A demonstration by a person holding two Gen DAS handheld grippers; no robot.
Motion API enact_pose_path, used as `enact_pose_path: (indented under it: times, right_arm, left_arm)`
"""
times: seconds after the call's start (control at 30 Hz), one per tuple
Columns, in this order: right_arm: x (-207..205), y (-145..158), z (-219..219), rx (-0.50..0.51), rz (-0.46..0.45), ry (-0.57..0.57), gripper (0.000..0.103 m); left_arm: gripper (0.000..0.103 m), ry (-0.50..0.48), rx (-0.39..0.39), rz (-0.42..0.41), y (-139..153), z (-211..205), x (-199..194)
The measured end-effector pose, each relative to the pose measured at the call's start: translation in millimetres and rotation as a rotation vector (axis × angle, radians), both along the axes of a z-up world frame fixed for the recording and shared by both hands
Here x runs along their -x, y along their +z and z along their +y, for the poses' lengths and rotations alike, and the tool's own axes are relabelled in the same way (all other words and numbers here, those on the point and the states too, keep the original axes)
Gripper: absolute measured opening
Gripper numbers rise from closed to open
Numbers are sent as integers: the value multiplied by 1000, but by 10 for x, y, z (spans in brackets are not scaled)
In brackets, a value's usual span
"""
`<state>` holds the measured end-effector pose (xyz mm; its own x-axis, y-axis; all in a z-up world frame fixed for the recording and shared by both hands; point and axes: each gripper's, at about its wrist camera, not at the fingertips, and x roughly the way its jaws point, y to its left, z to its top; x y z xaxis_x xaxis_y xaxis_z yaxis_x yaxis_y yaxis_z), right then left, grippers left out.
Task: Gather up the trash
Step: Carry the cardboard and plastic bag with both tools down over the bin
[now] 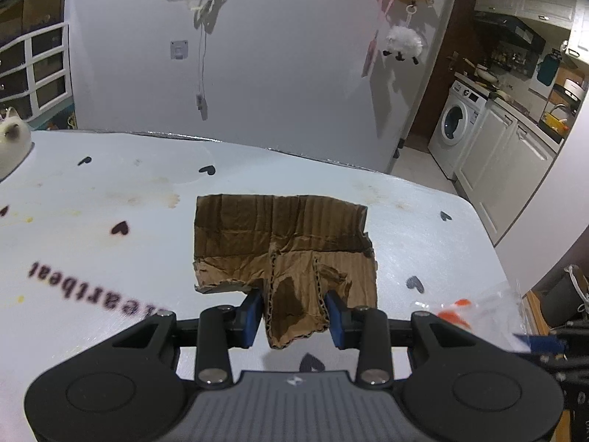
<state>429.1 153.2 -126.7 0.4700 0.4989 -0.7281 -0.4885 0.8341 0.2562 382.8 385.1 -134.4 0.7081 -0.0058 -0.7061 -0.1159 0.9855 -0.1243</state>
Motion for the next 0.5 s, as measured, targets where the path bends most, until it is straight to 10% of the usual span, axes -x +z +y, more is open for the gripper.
enact_pose_path:
  times: [0.5]
  right_arm:
    - [423,316,-347,41,-89,-123,25]
  left_arm:
    - [38,-32,-17,22,211,-450,548]
